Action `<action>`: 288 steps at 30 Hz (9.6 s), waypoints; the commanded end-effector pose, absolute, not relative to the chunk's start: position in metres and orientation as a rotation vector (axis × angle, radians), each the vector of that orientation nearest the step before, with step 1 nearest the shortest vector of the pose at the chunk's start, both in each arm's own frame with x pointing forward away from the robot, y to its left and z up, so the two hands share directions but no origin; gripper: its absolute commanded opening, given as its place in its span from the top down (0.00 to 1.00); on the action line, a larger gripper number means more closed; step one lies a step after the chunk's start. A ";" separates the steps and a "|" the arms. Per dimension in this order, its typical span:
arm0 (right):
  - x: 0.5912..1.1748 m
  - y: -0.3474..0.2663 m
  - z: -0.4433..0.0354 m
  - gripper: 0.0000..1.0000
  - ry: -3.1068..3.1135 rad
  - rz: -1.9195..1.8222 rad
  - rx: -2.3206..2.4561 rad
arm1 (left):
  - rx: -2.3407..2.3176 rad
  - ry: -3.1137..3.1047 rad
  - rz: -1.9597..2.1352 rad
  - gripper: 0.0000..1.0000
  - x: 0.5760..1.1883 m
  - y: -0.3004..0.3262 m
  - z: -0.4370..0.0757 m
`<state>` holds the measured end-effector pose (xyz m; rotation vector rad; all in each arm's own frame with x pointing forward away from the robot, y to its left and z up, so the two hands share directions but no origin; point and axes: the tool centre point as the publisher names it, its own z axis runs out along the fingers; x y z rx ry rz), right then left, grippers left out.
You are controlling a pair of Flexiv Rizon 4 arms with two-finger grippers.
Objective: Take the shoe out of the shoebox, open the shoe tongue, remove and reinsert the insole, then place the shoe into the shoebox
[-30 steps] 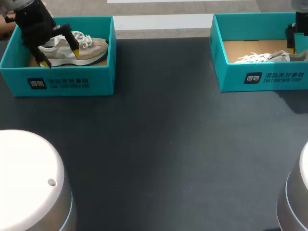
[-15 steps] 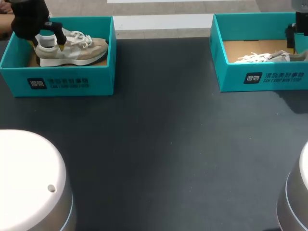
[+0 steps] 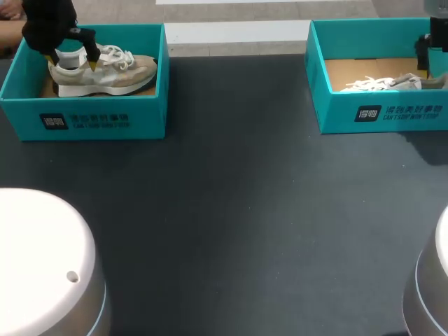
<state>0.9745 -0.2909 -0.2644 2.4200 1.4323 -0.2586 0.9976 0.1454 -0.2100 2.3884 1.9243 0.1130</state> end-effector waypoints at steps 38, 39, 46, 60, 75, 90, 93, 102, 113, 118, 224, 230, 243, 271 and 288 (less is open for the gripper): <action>0.974 -0.291 -0.265 0.00 1.431 -0.254 2.420 | 2.160 2.206 0.283 0.13 1.179 0.271 -0.298; 0.974 -0.291 -0.265 0.00 1.431 -0.254 2.420 | 2.159 2.213 0.279 0.15 1.180 0.271 -0.301; 0.974 -0.291 -0.265 0.00 1.431 -0.254 2.420 | 2.156 2.256 0.258 0.38 1.180 0.272 -0.317; 0.974 -0.291 -0.265 0.00 1.431 -0.254 2.420 | 2.193 2.342 0.192 0.52 1.179 0.285 -0.342; 0.974 -0.291 -0.265 0.00 1.431 -0.254 2.420 | 2.202 2.432 0.208 0.73 1.192 0.293 -0.371; 0.974 -0.291 -0.265 0.00 1.431 -0.254 2.420 | 2.406 2.329 0.209 1.00 1.162 0.294 -0.286; 0.974 -0.291 -0.265 0.00 1.431 -0.254 2.420 | 2.437 2.317 0.246 1.00 1.151 0.293 -0.250; 0.974 -0.291 -0.265 0.00 1.431 -0.254 2.420 | 2.378 2.235 0.292 1.00 1.123 0.290 -0.169; 0.974 -0.291 -0.265 0.00 1.431 -0.254 2.420 | 2.356 2.175 0.272 1.00 1.114 0.293 -0.137; 0.974 -0.291 -0.265 0.00 1.431 -0.254 2.420 | 2.356 2.175 0.272 1.00 1.114 0.293 -0.137; 0.974 -0.291 -0.265 0.00 1.431 -0.254 2.420 | 2.498 2.087 0.438 1.00 0.778 -0.097 -0.321; 0.974 -0.291 -0.265 0.00 1.431 -0.254 2.420 | 2.517 2.108 0.468 1.00 0.773 -0.094 -0.339; 0.974 -0.291 -0.265 0.00 1.431 -0.254 2.420 | 2.564 2.112 0.518 1.00 0.754 -0.091 -0.369; 0.974 -0.291 -0.265 0.00 1.431 -0.254 2.420 | 2.491 2.009 0.172 0.00 0.749 -0.086 -0.291; 0.974 -0.291 -0.265 0.00 1.431 -0.254 2.420 | 2.439 2.025 0.130 0.00 0.752 -0.074 -0.262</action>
